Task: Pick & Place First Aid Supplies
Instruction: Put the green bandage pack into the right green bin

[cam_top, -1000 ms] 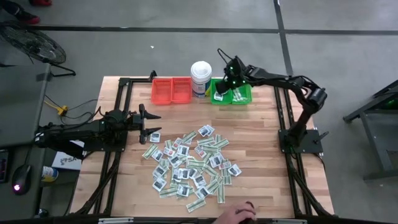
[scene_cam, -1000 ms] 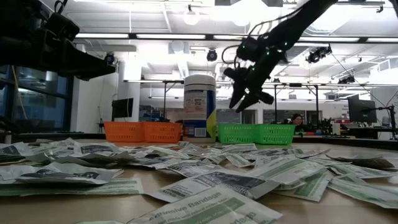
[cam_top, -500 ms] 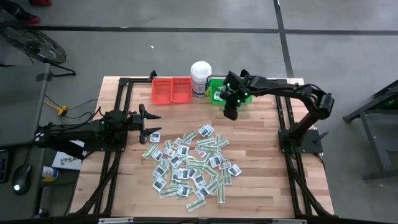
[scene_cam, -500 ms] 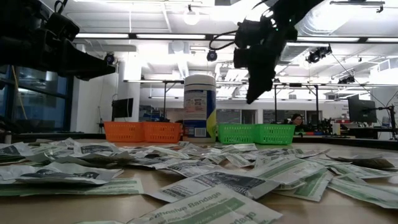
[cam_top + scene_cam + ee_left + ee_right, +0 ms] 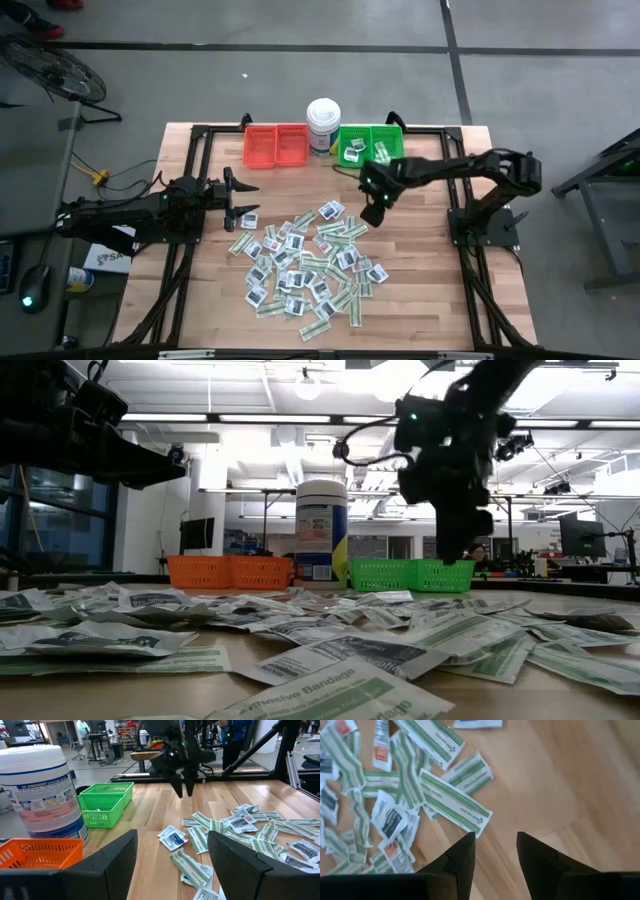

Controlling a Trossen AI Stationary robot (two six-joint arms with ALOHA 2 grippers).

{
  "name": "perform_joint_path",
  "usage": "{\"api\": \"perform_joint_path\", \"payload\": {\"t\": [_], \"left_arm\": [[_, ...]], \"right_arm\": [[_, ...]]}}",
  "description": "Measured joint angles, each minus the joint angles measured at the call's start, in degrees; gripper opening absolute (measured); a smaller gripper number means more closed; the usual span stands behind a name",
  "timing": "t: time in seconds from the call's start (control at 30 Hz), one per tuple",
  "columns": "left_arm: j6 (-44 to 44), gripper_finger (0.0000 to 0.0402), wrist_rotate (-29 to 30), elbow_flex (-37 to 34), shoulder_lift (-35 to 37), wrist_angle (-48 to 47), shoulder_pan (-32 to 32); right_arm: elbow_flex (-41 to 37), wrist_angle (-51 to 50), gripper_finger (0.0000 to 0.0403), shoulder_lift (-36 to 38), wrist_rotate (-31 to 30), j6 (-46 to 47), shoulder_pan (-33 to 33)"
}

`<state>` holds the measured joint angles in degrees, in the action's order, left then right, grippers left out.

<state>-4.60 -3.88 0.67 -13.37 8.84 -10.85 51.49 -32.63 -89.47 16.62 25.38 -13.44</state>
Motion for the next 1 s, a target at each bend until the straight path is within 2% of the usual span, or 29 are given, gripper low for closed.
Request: {"api": "perform_joint_path", "payload": {"t": [0.07, 0.13, 0.37, 0.47, 0.73, 1.0], "left_arm": [[0.0, 0.0238, 0.0, 0.0, 0.0, 0.0, 0.0], [0.0, 0.0238, 0.0, 0.0, 0.0, 0.0, 0.0], [0.0, 0.0238, 0.0, 0.0, 0.0, 0.0, 0.0], [0.0, 0.0238, 0.0, 0.0, 0.0, 0.0, 0.0], [0.0, 0.0238, 0.0, 0.0, 0.0, 0.0, 0.0], [0.0, 0.0238, 0.0, 0.0, 0.0, 0.0, 0.0]], "right_arm": [[-1.9, 3.1, 0.0138, 0.0, -0.1, 1.8, 1.4], [-3.2, 5.9, 0.0138, 0.0, -1.0, -1.8, 3.0], [-4.8, 8.1, 0.0138, 0.0, -12.7, -29.7, 8.7], [-4.8, 8.2, 0.0138, 0.0, -15.2, -37.4, 9.6], [-4.8, 8.3, 0.0138, 0.0, -14.9, -46.7, 14.1], [-4.8, 9.0, 0.0138, -0.2, -20.4, -52.6, 15.9]]}}
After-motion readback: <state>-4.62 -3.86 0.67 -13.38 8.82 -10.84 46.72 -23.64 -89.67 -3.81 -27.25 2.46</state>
